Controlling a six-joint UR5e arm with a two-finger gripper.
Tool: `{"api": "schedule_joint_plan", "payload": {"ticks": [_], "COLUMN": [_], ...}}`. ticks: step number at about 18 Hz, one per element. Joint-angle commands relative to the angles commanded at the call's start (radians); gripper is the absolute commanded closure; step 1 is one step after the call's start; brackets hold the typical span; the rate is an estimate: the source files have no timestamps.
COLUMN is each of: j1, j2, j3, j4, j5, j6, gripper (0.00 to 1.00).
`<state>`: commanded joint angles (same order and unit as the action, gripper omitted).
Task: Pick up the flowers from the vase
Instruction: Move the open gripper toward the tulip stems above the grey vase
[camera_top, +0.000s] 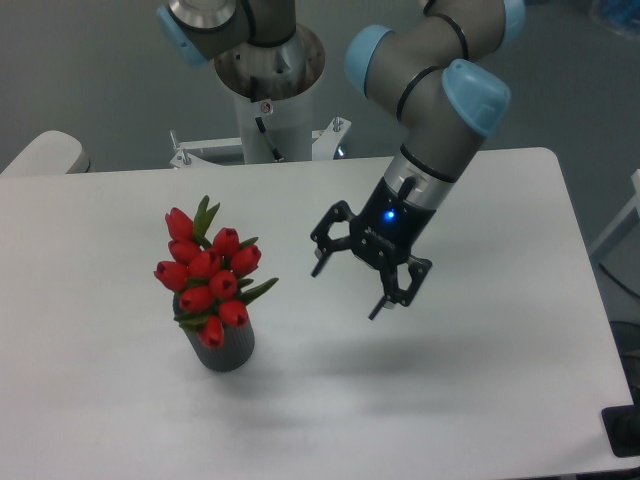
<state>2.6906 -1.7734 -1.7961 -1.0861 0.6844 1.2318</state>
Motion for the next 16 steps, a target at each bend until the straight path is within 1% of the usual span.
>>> {"api": "schedule_joint_plan", "payload": {"ticks": [3, 4, 7, 8, 11, 14, 16], "j1": [-0.024, -0.040, -0.107, -0.115, -0.118, -0.117, -0.107], "j2": [0.011, 0.021, 0.022, 0.020, 0.022, 0.022, 0.023], "j3": [-0.041, -0.045, -0.054, -0.054, -0.060, -0.092, -0.098], "j4": [0.006, 0.026, 0.098, 0.118, 0.124, 0.124, 0.123], "j5": [-0.077, -0.094, -0.092, -0.089, -0.086, -0.083, -0.082], "j6": [0.002, 0.002, 0.003, 0.003, 0.023, 0.156, 0.190], "gripper": [0.00, 0.00, 0.00, 0.00, 0.00, 0.00, 0.00]}}
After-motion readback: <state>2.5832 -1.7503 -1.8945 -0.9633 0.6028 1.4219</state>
